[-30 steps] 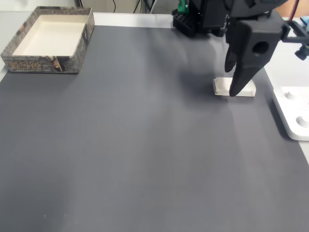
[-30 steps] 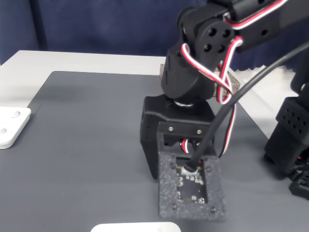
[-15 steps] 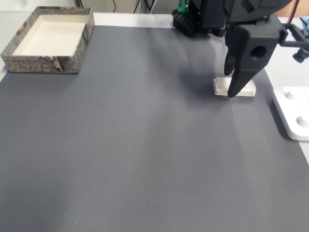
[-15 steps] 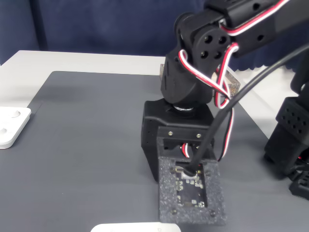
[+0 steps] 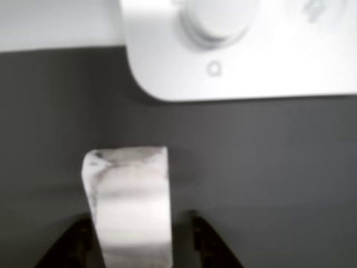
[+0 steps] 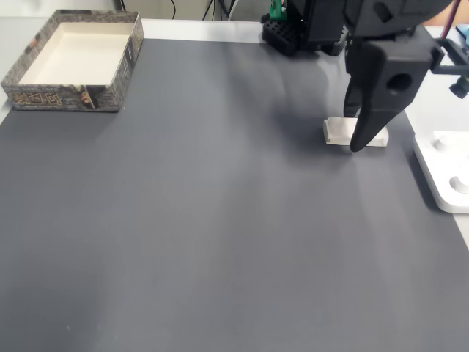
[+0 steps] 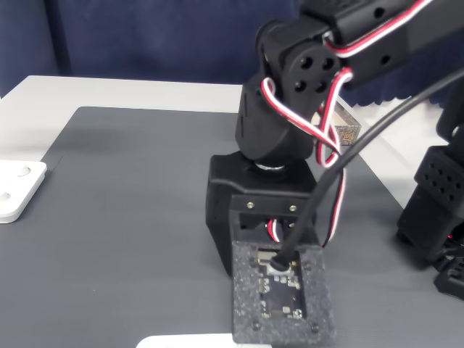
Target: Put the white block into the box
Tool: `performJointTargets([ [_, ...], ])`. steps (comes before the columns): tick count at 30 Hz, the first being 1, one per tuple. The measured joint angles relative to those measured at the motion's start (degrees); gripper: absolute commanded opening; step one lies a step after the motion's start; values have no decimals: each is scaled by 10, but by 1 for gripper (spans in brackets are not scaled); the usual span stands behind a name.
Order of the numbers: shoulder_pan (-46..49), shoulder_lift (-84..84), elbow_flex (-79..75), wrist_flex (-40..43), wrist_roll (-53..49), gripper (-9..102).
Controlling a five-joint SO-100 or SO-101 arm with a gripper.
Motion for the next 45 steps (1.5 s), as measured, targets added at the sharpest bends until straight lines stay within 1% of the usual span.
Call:
performJointTargets([
  [4, -5, -3, -2, -1, 0, 25],
  [7, -5, -3, -2, 0, 0, 21],
  [12, -5, -4, -2, 3, 1, 11],
  [21, -7, -4, -3, 16, -5, 0],
  [39, -7, -4, -14, 91, -60, -2],
  [45, 28, 18, -33, 135, -80, -2],
])
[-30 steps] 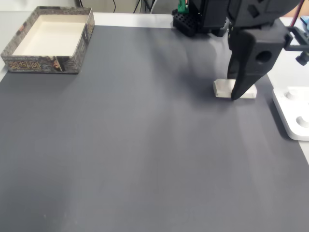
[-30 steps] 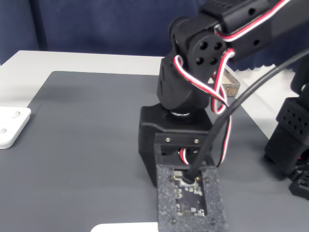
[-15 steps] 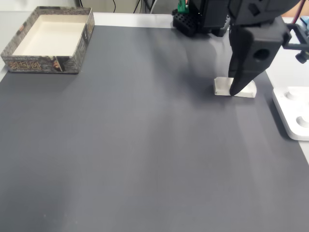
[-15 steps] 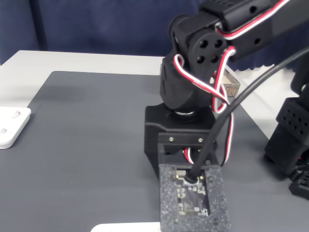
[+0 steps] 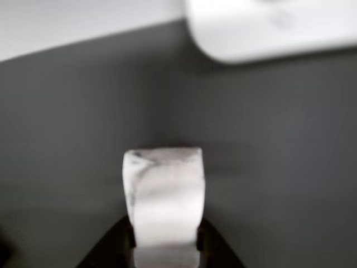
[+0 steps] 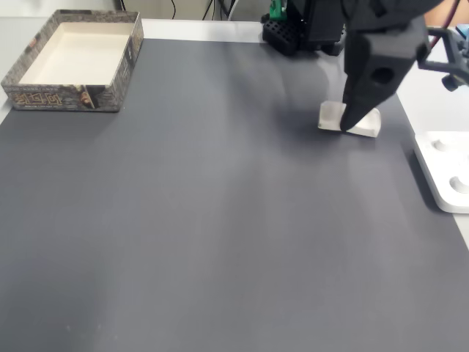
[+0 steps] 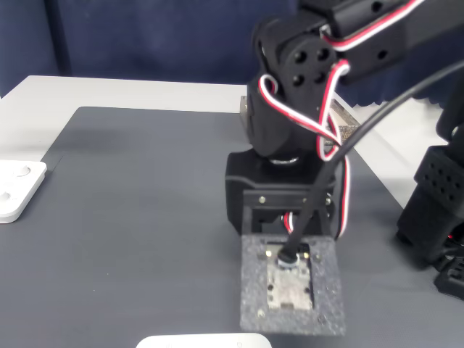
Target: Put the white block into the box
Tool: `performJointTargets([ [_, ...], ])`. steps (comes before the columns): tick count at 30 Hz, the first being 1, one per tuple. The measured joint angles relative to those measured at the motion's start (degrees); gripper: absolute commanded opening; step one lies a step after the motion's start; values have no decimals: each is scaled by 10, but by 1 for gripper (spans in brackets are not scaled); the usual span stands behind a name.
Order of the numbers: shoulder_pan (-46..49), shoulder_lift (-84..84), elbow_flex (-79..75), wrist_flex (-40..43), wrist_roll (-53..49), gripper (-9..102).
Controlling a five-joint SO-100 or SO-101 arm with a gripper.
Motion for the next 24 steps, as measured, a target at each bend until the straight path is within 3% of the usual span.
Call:
performJointTargets([
  [10, 81, 33, -62, 62, -26, -2],
  [24, 205, 69, -43, 69, -126, -2],
])
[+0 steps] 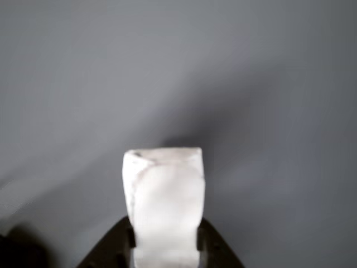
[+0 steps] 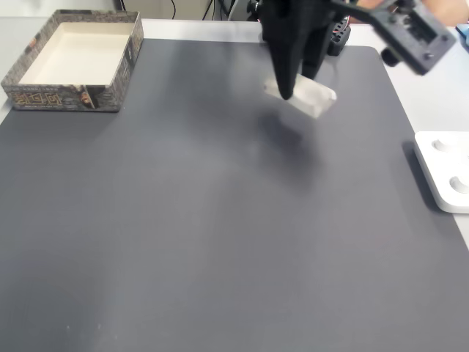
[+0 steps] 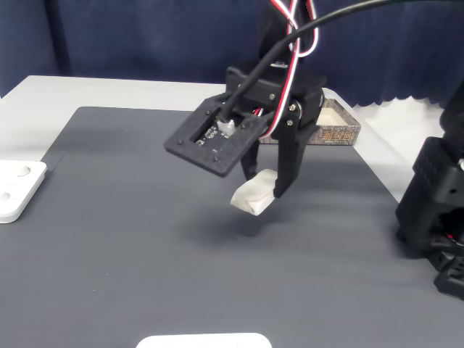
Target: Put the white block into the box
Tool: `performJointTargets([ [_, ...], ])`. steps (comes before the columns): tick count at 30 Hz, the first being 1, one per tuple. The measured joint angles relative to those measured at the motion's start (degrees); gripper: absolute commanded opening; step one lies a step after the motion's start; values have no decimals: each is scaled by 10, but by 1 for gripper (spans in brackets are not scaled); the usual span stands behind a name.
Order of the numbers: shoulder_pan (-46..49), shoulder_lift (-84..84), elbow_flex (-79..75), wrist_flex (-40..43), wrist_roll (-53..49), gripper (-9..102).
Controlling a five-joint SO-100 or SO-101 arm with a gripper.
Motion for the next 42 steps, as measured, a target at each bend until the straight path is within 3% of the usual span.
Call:
performJointTargets([
  [19, 192, 0, 12, 14, 0, -2],
  [32, 366, -23, -61, 22, 66, -2],
  [42, 445, -68, -200, 28, 101, -2],
])
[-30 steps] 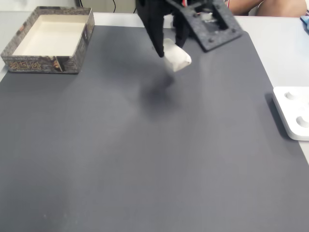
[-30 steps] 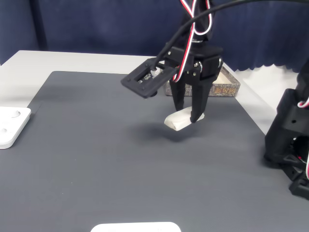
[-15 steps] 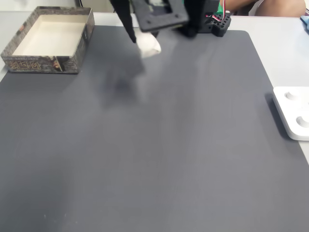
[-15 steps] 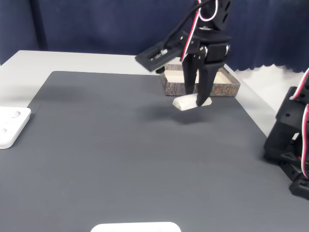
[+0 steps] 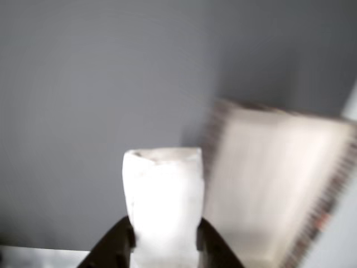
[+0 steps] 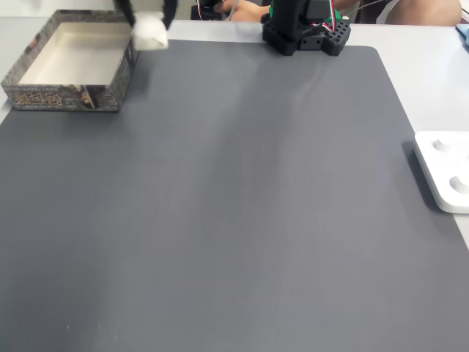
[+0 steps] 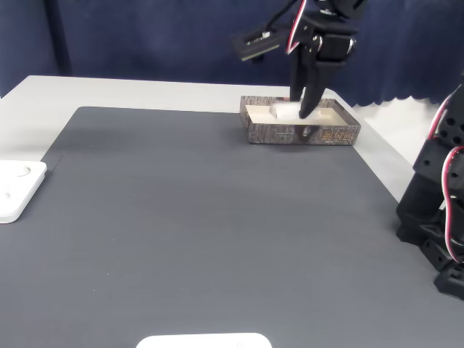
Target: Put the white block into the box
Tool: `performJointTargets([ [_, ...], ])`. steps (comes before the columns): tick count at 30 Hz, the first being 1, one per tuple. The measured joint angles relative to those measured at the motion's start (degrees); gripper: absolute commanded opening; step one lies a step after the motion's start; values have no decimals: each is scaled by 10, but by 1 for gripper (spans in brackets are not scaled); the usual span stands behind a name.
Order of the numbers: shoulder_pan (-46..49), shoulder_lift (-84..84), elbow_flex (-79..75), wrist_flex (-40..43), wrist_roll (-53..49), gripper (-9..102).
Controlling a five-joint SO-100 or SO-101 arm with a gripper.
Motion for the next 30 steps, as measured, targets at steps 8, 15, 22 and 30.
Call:
performJointTargets([
  [8, 80, -58, -73, 1, 25, -2],
  [15, 125, -130, -127, -10, 41, -2],
  [22, 128, -207, -183, -27, 59, -2],
  [30, 128, -259, -233, -42, 61, -2],
])
